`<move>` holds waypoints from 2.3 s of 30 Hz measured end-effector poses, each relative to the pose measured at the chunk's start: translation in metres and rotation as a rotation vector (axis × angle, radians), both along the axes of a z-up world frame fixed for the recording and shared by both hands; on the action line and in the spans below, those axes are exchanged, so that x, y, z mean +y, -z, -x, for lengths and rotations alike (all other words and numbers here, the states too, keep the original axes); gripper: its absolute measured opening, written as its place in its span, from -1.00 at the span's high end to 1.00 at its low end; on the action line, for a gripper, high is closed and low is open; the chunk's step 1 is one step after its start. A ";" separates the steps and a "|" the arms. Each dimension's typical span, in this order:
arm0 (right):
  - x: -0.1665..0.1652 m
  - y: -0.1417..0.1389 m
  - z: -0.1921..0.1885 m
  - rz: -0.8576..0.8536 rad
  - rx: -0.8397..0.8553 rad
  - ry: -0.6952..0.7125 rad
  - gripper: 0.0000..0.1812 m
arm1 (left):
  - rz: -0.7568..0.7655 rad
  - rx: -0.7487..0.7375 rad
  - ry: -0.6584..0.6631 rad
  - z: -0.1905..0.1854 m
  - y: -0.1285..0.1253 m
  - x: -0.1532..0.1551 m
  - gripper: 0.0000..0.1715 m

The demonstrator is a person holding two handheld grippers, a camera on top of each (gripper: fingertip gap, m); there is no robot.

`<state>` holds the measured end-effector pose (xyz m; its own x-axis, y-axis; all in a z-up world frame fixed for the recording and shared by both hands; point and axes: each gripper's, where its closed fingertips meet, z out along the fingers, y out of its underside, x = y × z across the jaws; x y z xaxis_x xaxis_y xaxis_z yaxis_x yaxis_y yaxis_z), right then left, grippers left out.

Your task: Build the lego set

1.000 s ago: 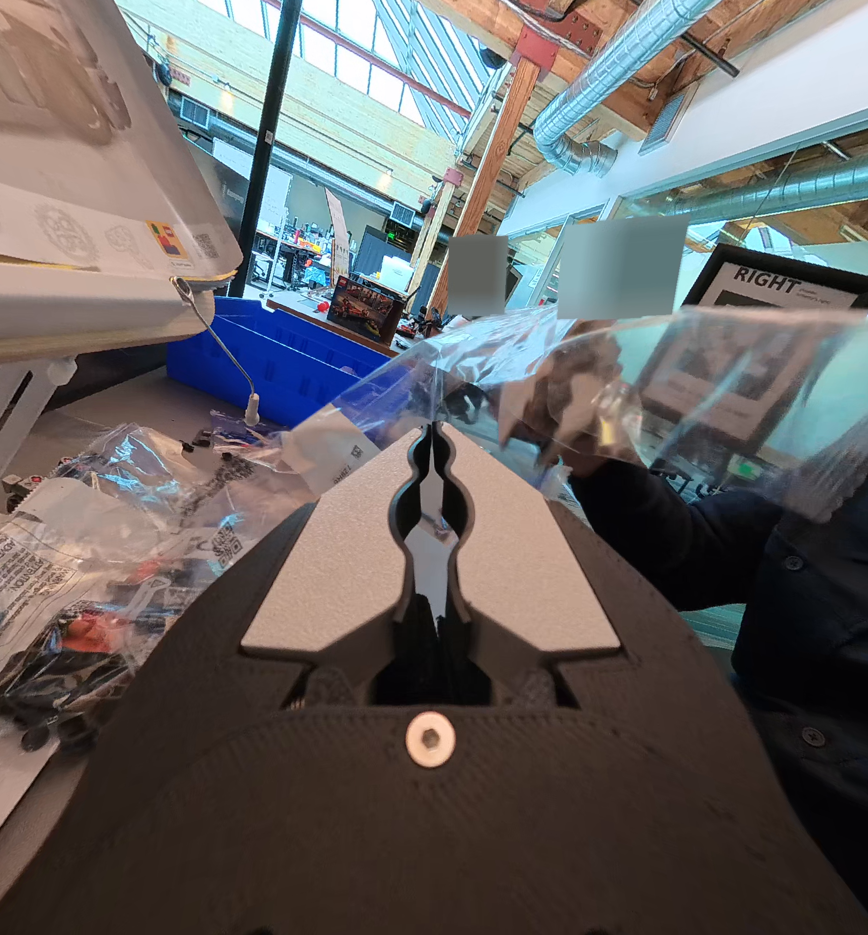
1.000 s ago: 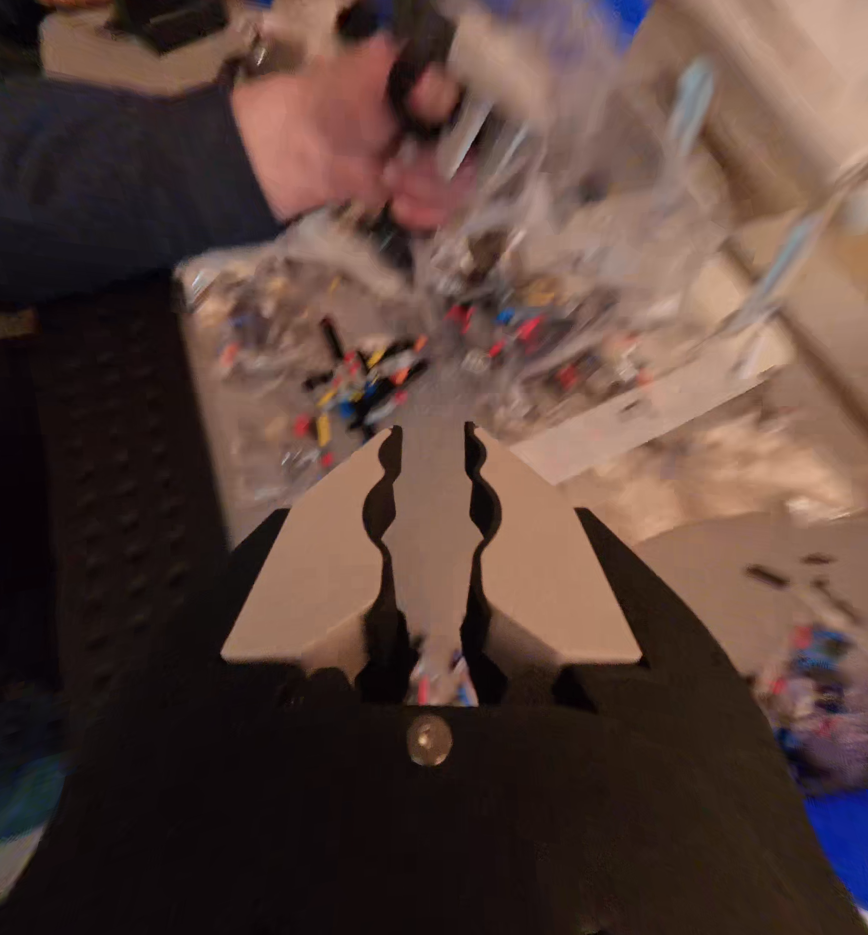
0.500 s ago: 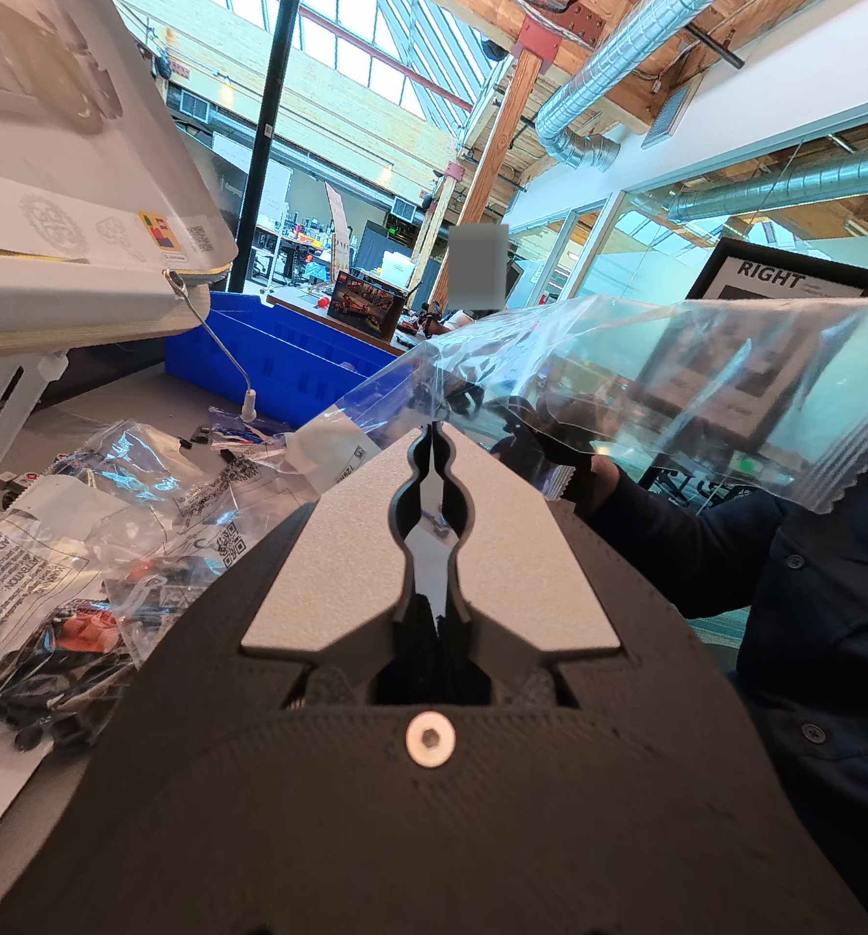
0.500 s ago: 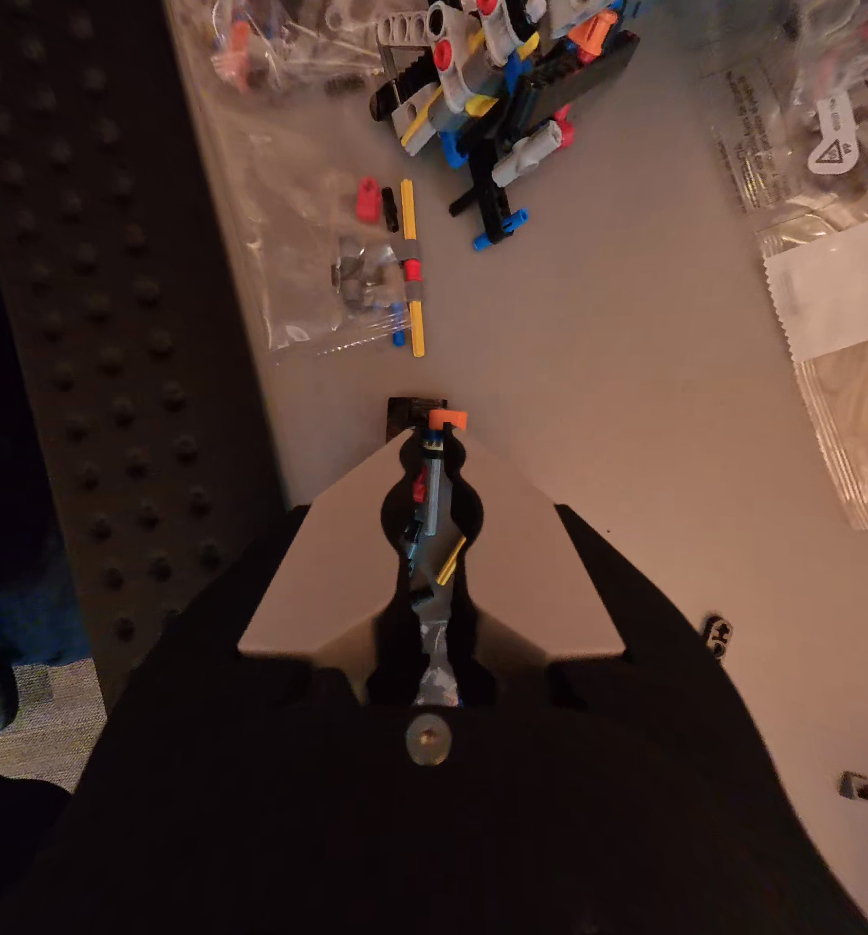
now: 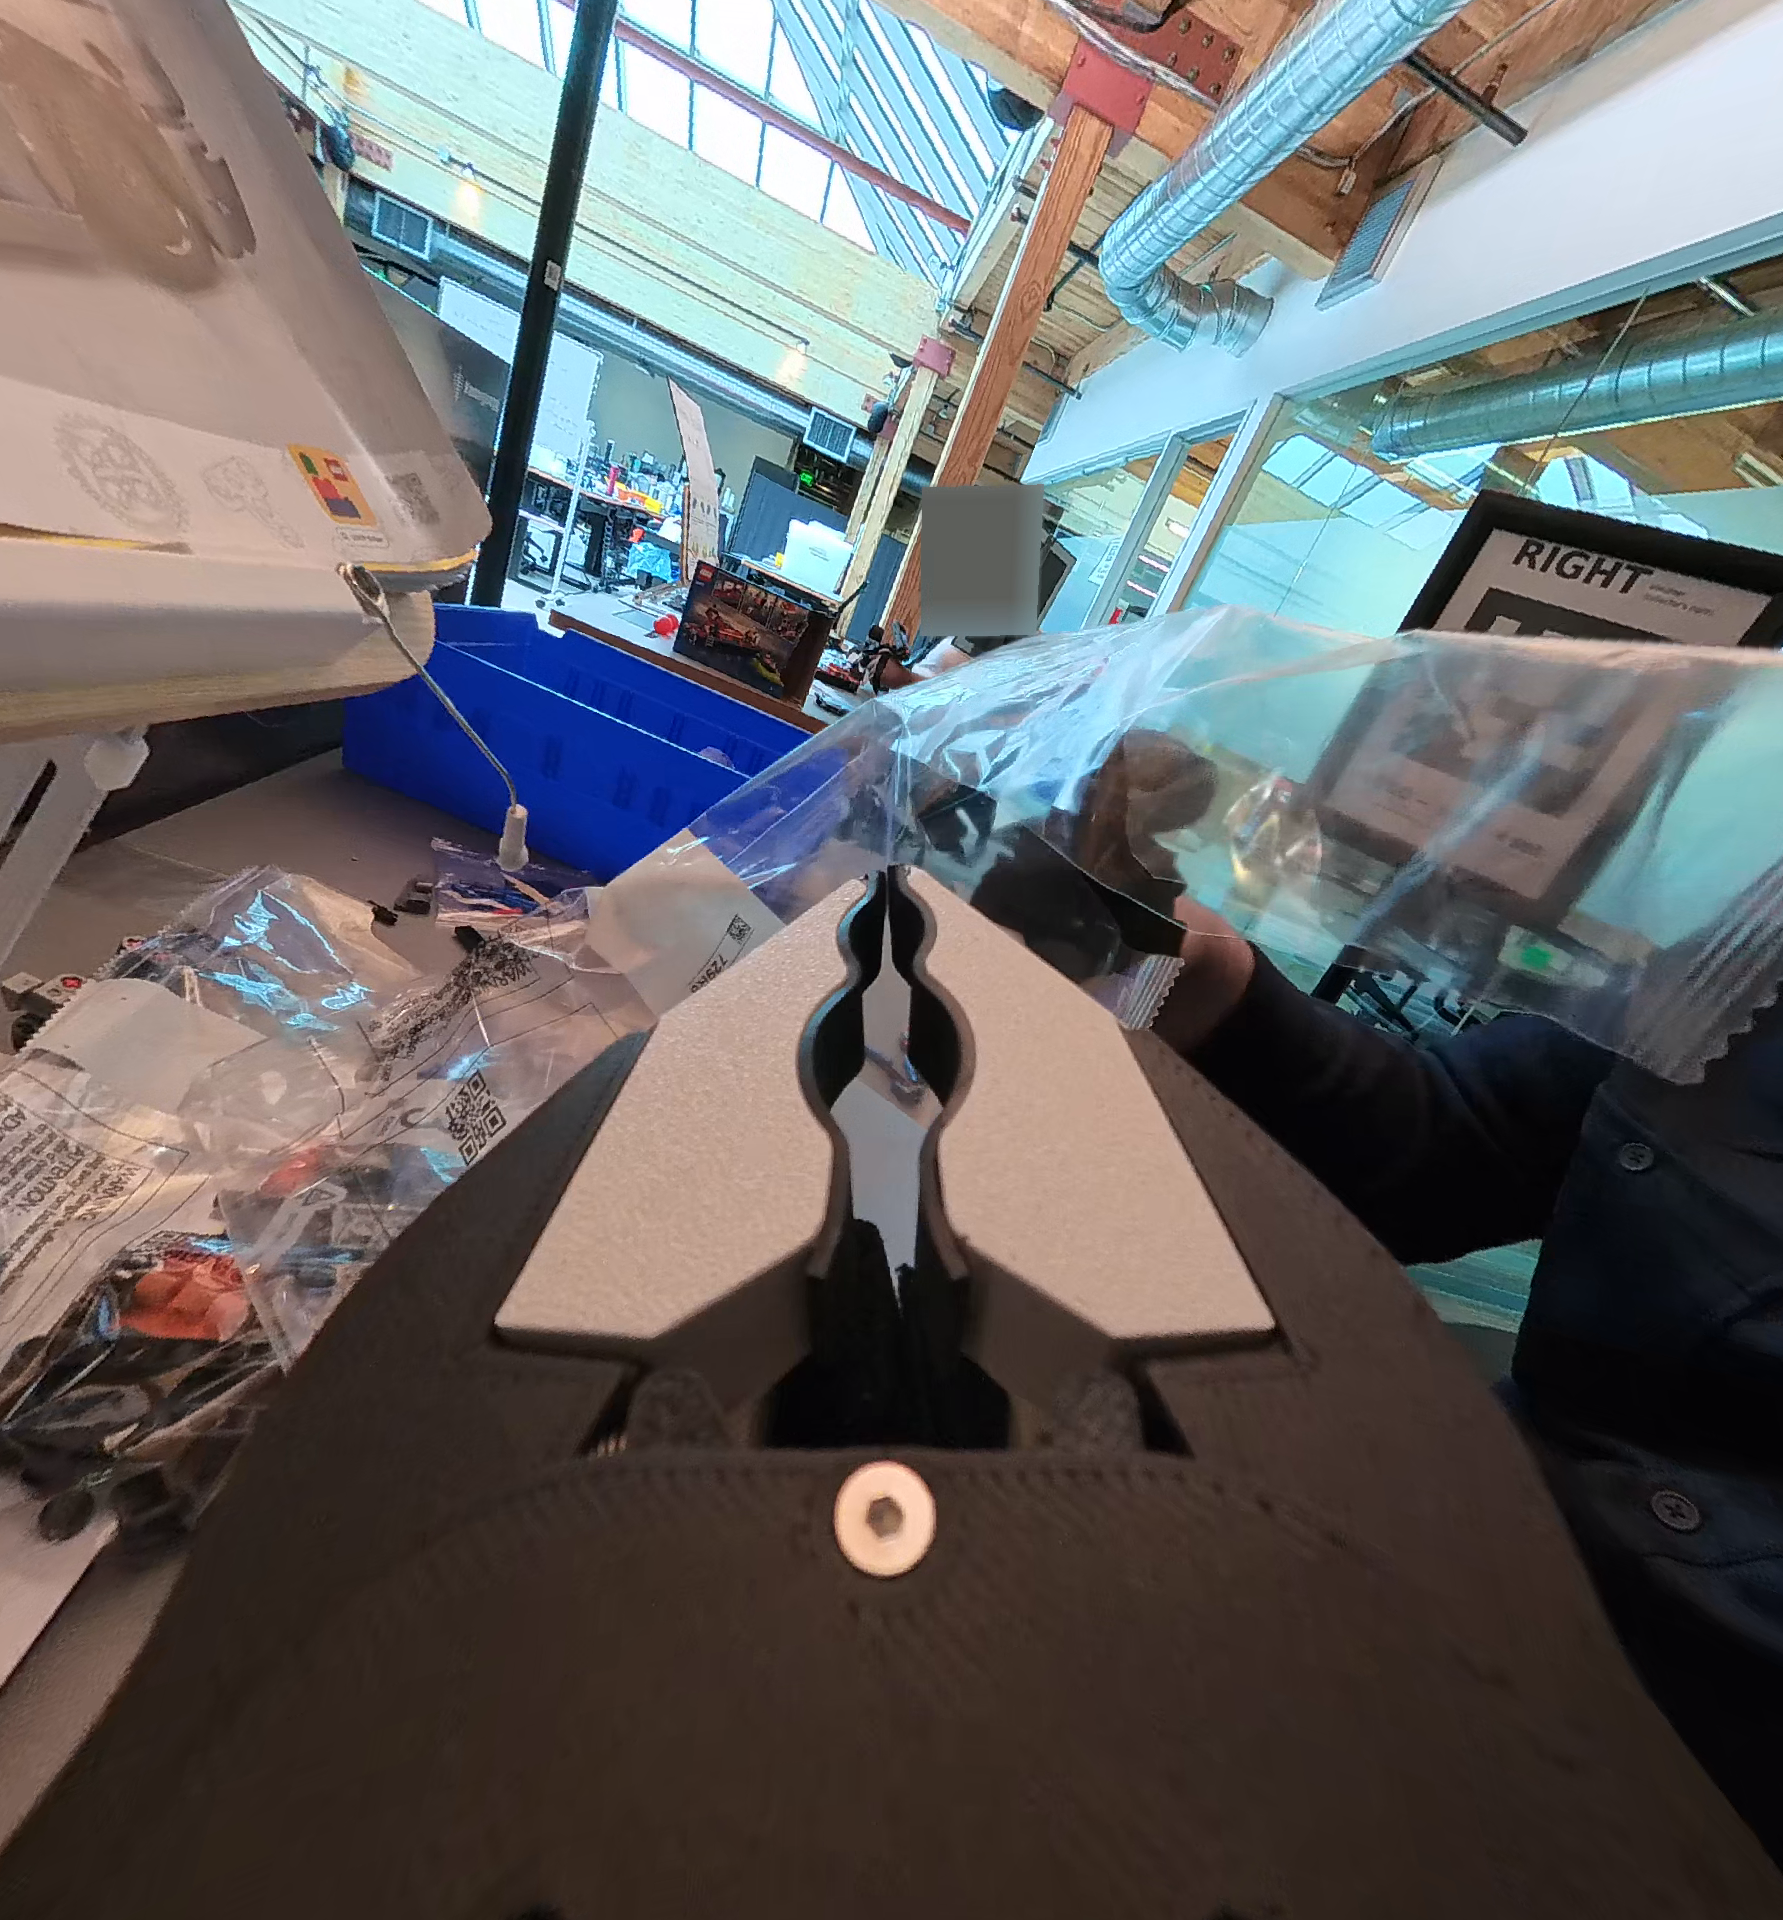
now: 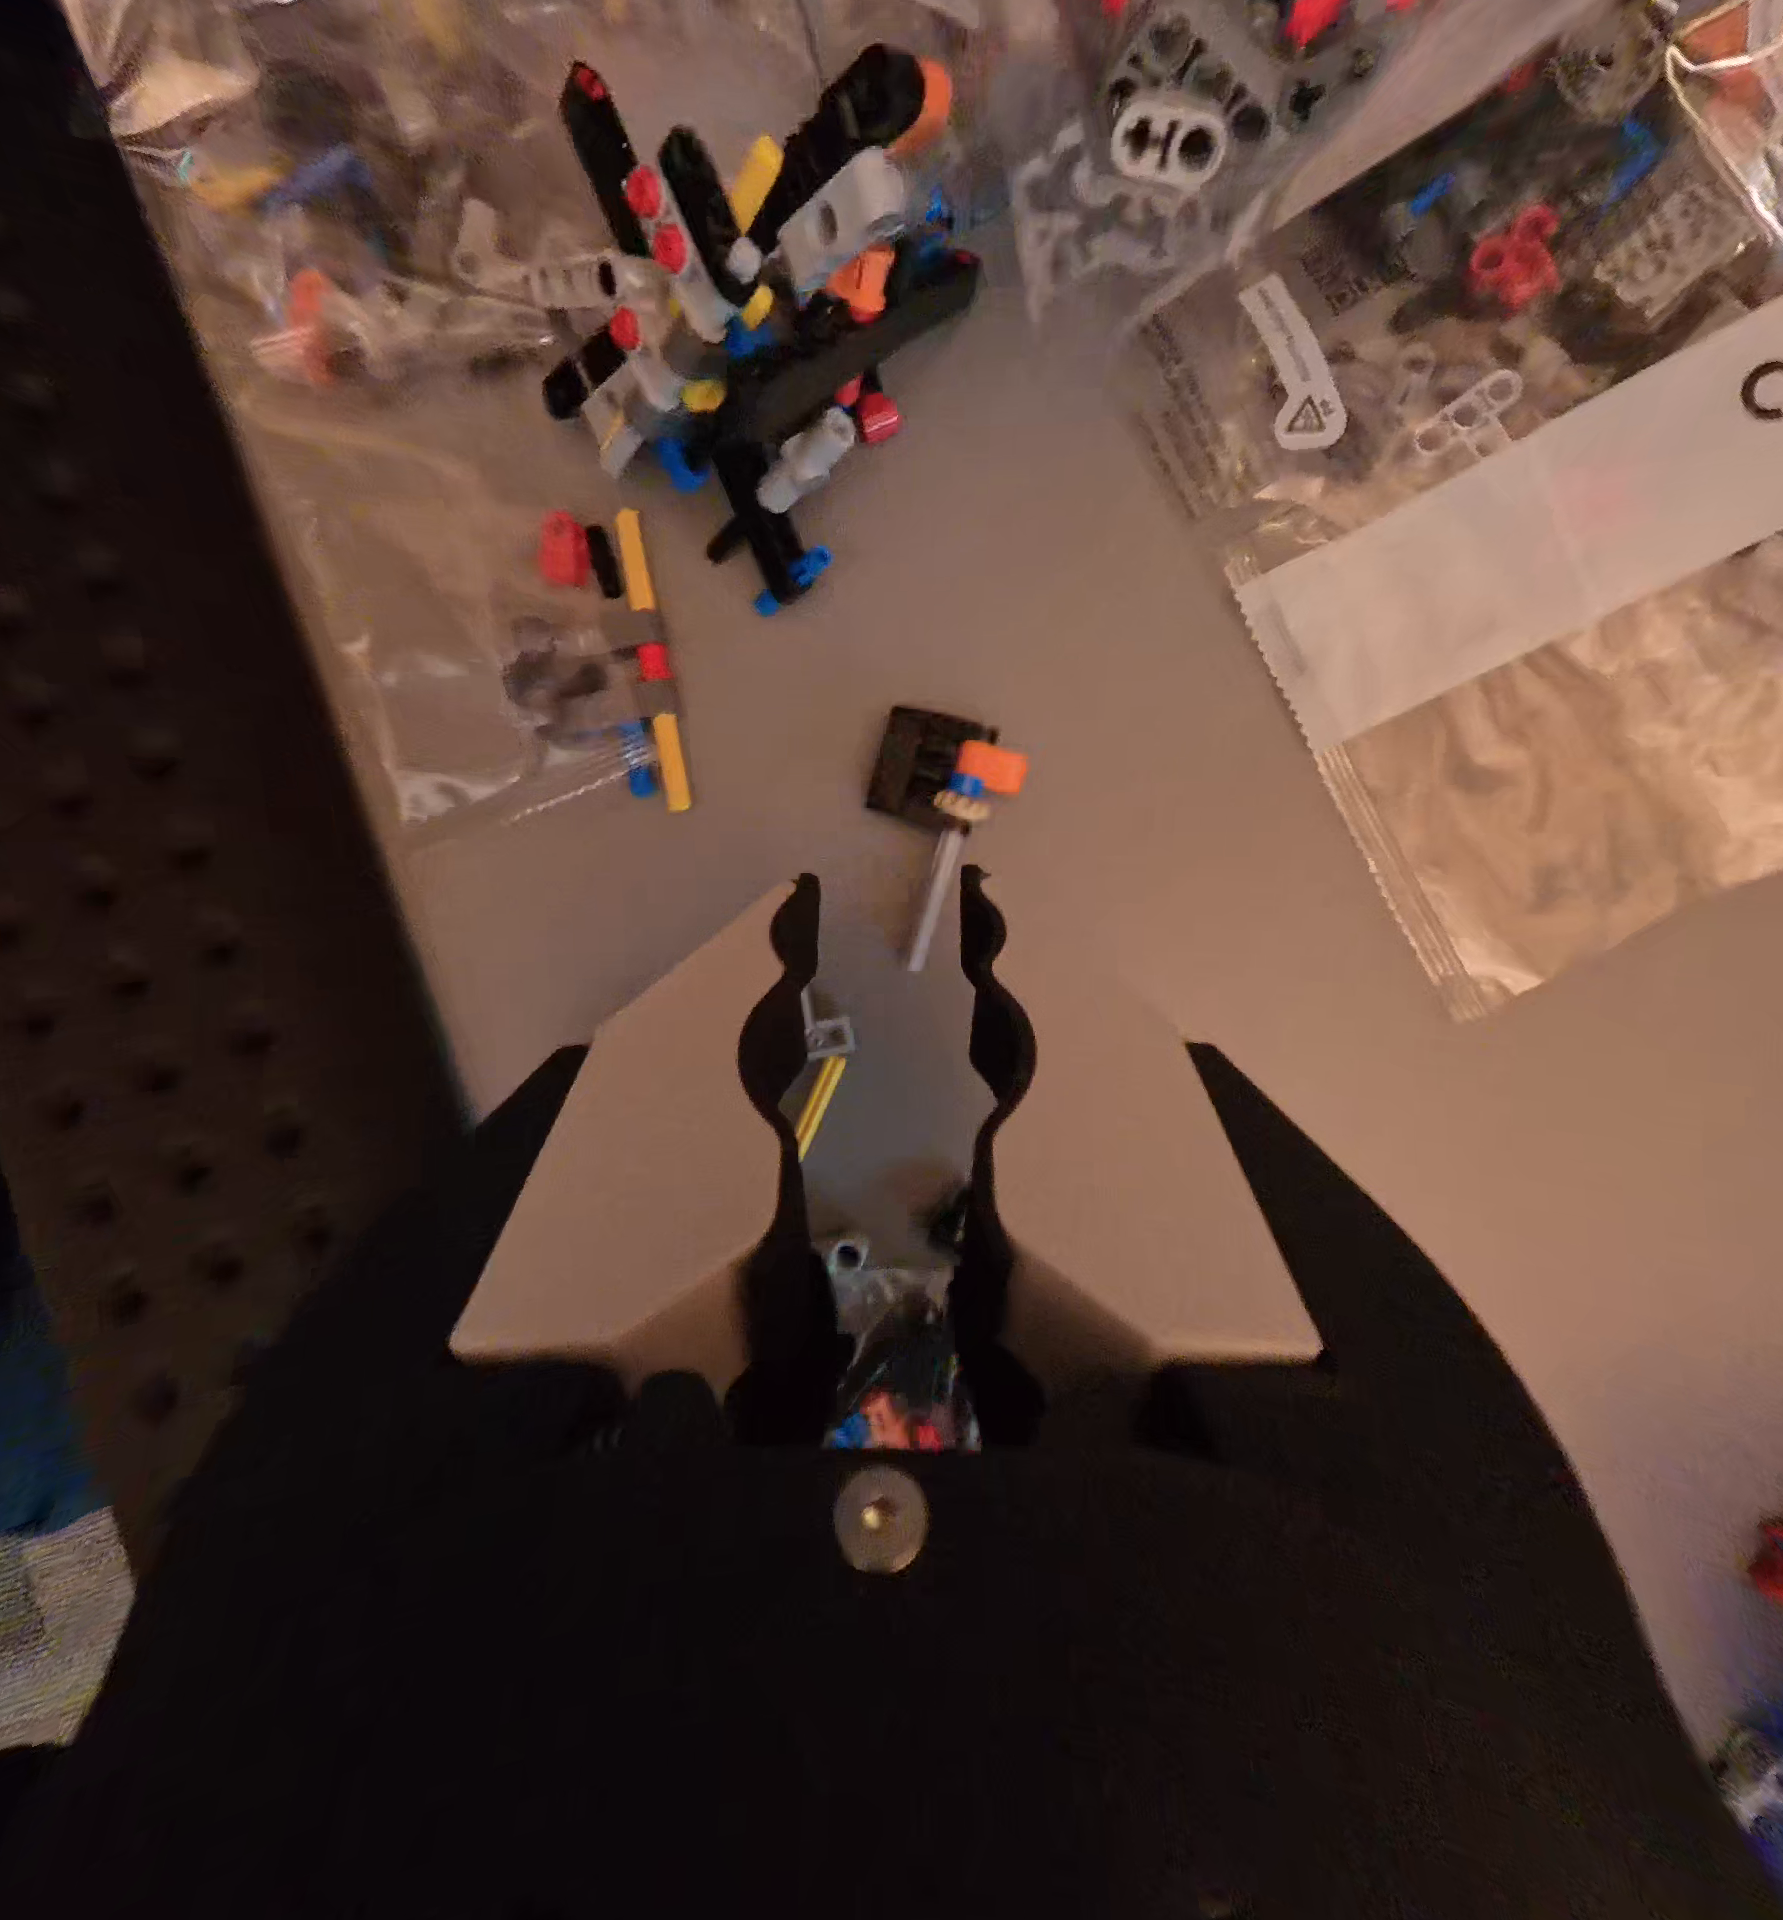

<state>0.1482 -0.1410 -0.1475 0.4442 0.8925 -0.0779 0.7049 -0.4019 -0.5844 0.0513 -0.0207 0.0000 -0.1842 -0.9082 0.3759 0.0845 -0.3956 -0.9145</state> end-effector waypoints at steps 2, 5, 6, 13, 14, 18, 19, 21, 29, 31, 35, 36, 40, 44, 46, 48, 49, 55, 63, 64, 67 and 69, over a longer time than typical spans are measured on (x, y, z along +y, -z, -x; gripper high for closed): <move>-0.014 0.004 -0.006 0.054 0.001 -0.012 0.73 | 0.001 -0.001 -0.001 0.000 0.000 0.001 1.00; -0.031 0.023 -0.013 0.121 -0.048 -0.041 0.74 | 0.002 0.005 0.004 -0.002 0.002 0.000 1.00; -0.033 0.028 -0.013 0.125 -0.062 -0.042 0.75 | 0.001 0.008 0.006 -0.003 0.002 -0.001 1.00; -0.023 0.015 -0.011 0.058 -0.055 -0.040 0.95 | -0.001 0.003 0.001 -0.001 0.001 -0.001 1.00; -0.019 0.008 -0.010 0.034 -0.051 -0.039 0.95 | 0.000 0.002 0.001 -0.001 0.001 -0.001 1.00; 0.003 -0.033 0.010 -0.101 0.032 -0.050 0.95 | 0.001 0.008 0.007 -0.003 0.002 -0.001 1.00; 0.010 -0.047 0.017 -0.142 0.063 -0.051 0.95 | 0.000 0.010 0.008 -0.004 0.002 -0.002 1.00; 0.028 -0.079 0.031 -0.250 0.134 -0.042 0.96 | -0.001 0.011 0.010 -0.004 0.002 -0.002 1.00; 0.083 -0.120 0.044 -0.415 0.178 0.087 0.77 | -0.004 0.011 0.010 -0.003 0.002 -0.002 1.00; 0.080 -0.123 0.035 -0.445 0.184 0.100 0.80 | -0.005 0.010 0.009 -0.003 0.001 -0.002 1.00; 0.070 -0.119 -0.006 -0.410 0.210 0.182 0.87 | -0.003 0.005 0.006 -0.002 0.000 -0.001 1.00; 0.068 -0.109 -0.020 -0.376 0.186 0.200 0.87 | -0.003 0.005 0.007 -0.002 0.000 -0.002 1.00; 0.055 -0.029 -0.082 -0.125 -0.062 0.288 0.79 | -0.004 0.011 0.012 -0.005 0.002 -0.004 1.00; 0.044 0.022 -0.104 0.001 -0.165 0.299 0.79 | -0.004 0.014 0.013 -0.006 0.003 -0.004 1.00; 0.042 0.031 -0.105 0.031 -0.167 0.295 0.89 | -0.002 0.014 0.012 -0.005 0.003 -0.004 1.00; 0.042 0.030 -0.105 0.037 -0.158 0.296 0.96 | 0.000 0.015 0.011 -0.005 0.004 -0.003 1.00; 0.040 0.032 -0.106 0.057 -0.175 0.288 0.95 | 0.001 0.015 0.011 -0.005 0.004 -0.003 1.00; 0.045 -0.046 -0.049 -0.158 0.047 0.156 0.96 | 0.001 0.022 0.014 -0.007 0.006 -0.002 1.00; 0.078 -0.127 0.046 -0.388 0.168 0.046 0.75 | -0.004 0.032 0.022 -0.008 0.006 -0.005 1.00; 0.080 -0.122 0.048 -0.367 0.144 0.043 0.72 | -0.004 0.028 0.022 -0.008 0.005 -0.005 1.00; 0.076 -0.120 0.039 -0.394 0.138 0.053 0.77 | -0.006 0.024 0.018 -0.006 0.004 -0.004 1.00; 0.071 -0.117 0.017 -0.379 0.138 0.104 0.80 | -0.002 0.015 0.017 -0.005 0.002 -0.003 1.00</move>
<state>0.1314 -0.0695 -0.0302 0.5422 0.8203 0.1818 0.5761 -0.2054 -0.7911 0.0562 -0.0234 -0.0024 -0.1936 -0.9059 0.3767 0.0638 -0.3948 -0.9165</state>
